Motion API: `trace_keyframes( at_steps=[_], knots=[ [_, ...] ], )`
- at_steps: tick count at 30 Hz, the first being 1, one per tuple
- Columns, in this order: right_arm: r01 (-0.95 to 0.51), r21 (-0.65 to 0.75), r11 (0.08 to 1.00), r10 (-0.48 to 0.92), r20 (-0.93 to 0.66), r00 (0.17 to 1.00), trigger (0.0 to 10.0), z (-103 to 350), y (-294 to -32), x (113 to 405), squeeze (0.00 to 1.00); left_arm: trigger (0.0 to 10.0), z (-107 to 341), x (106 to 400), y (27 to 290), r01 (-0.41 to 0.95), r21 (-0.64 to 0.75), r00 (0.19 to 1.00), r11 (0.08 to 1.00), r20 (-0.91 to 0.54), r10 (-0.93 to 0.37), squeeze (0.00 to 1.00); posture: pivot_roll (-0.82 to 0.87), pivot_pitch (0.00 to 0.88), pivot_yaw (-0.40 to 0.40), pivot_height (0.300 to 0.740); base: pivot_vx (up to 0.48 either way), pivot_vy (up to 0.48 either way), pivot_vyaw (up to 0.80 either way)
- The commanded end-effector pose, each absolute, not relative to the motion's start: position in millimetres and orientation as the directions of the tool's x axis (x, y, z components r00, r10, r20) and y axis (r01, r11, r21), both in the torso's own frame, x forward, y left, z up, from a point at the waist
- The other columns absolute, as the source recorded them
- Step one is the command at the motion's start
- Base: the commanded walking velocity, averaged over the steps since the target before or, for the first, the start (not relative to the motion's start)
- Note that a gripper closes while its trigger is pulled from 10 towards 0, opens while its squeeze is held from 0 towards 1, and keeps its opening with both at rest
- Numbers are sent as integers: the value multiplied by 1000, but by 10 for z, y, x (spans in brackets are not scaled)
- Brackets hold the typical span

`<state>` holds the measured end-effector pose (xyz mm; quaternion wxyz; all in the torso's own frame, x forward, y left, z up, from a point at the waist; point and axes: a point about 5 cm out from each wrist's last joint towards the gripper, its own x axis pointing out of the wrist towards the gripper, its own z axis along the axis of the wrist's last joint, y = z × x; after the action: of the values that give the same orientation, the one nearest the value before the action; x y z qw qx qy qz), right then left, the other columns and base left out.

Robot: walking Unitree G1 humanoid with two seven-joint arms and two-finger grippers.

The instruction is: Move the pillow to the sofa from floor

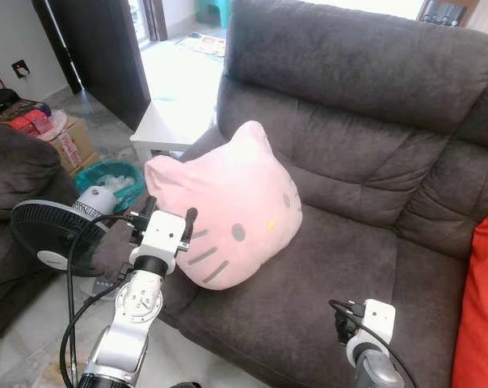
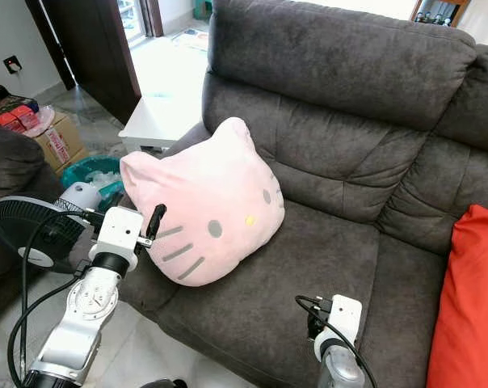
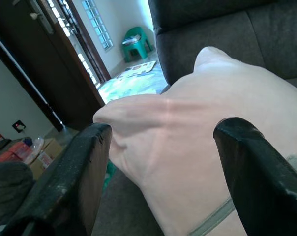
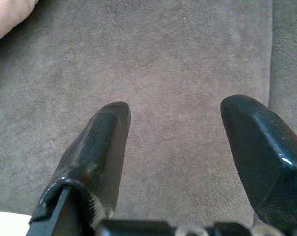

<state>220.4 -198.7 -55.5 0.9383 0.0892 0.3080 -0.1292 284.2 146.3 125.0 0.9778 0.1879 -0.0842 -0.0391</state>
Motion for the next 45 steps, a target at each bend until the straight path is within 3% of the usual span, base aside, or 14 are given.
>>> trace_keyframes(
  at_steps=[1,11,37,45],
  knots=[
    [299,81,951,-187,-619,763,10000,-589,-2000,2151,0,10000,1260,2852,1471,35,374,982,927,160,-102,0,138,62,-27,740,0,0,0],
    [293,82,952,-181,-622,762,10000,-596,-2000,2140,0,10000,1241,2860,1475,32,365,983,930,155,-95,0,136,46,-25,740,-48,0,0],
    [281,86,956,-170,-618,768,10000,-592,-1995,2146,0,10000,1187,2878,1500,24,363,988,932,131,-77,0,134,49,-25,740,-323,0,0],
    [276,87,957,-164,-622,766,10000,-591,-1989,2155,0,10000,672,2902,1733,-17,249,992,968,-113,46,0,139,56,-24,740,-66,0,0]
  ],
)
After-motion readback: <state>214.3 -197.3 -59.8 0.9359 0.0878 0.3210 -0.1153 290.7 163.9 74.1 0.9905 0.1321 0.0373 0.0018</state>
